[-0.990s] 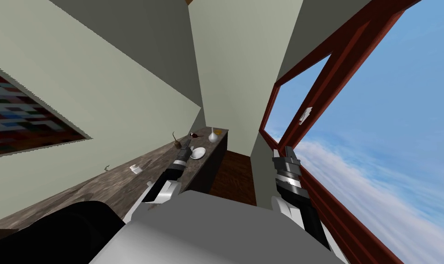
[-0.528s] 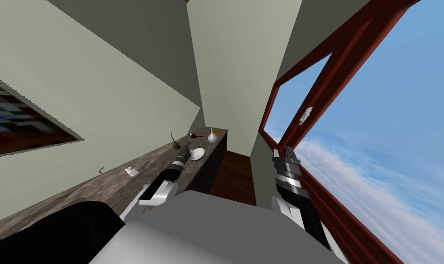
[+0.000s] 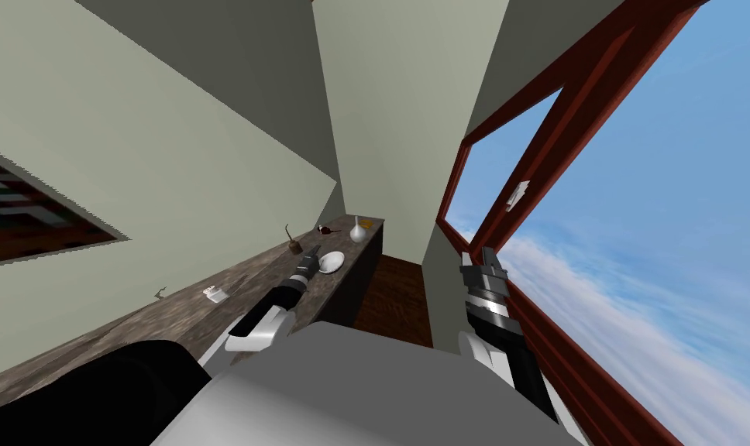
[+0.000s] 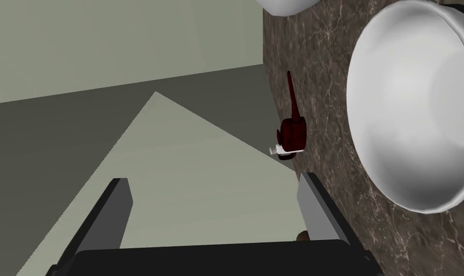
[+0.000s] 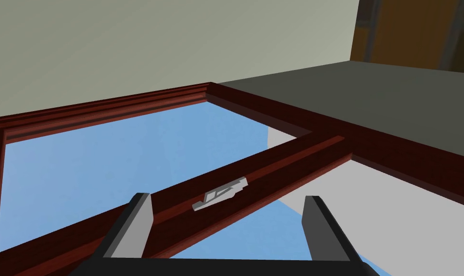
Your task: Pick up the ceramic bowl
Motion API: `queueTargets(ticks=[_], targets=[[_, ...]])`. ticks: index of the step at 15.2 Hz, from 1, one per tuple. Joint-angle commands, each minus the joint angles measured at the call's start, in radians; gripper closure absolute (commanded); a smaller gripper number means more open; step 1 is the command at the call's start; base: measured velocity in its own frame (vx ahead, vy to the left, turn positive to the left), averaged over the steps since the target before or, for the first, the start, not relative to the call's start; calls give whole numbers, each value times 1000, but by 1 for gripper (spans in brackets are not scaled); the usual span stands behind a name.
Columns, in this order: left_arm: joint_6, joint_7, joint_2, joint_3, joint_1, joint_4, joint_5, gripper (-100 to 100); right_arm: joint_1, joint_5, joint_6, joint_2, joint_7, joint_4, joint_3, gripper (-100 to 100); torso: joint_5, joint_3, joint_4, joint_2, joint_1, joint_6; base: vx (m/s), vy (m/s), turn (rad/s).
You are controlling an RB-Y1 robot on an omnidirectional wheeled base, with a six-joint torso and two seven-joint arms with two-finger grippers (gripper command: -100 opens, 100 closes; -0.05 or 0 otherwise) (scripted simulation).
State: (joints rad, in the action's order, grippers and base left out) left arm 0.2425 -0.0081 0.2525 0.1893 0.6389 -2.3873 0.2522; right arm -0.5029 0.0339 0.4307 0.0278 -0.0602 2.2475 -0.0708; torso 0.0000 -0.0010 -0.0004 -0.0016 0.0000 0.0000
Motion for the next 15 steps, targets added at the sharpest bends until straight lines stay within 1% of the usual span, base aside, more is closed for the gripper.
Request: queueTargets(ticks=[1,3,4,6,7,8,10,11,13,14,15], targets=[[50,13,18,23,13,-4,31,-100,0,0,0,0,0,0,0,0,0,0,0,0,0,0,24,-1,-31],[86,13,18,23,13,-4,31,-100,0,0,0,0,0,0,0,0,0,0,0,-1,0,0,31,1,-25],[110,25,33,43,26,-7,59,-100,0,0,0,0,0,0,0,0,0,0,0,-1,0,0,33,3,-34],[150,25,33,43,26,-7,59,-100,0,0,0,0,0,0,0,0,0,-1,0,-1,0,0,33,4,-27],[155,25,33,43,26,-7,59,-100,0,0,0,0,0,0,0,0,0,0,0,-1,0,0,16,2,0],[186,36,48,63,40,-11,87,-100,0,0,0,0,0,0,0,0,0,0,0,0,0,0,25,1,-34],[225,36,48,63,40,-11,87,-100,0,0,0,0,0,0,0,0,0,0,0,-1,0,0,31,1,-27],[248,48,63,84,53,-15,115,-100,0,0,0,0,0,0,0,0,0,0,0,-1,0,0,40,3,-40],[294,48,63,84,53,-15,115,-100,0,0,0,0,0,0,0,0,0,-1,0,-1,0,0,41,3,-27],[296,48,63,84,53,-15,115,-100,0,0,0,0,0,0,0,0,0,-1,0,-1,0,0,17,1,5],[329,59,78,104,66,-19,144,-100,0,0,0,0,0,0,0,0,0,0,0,0,0,0,27,2,-39]])
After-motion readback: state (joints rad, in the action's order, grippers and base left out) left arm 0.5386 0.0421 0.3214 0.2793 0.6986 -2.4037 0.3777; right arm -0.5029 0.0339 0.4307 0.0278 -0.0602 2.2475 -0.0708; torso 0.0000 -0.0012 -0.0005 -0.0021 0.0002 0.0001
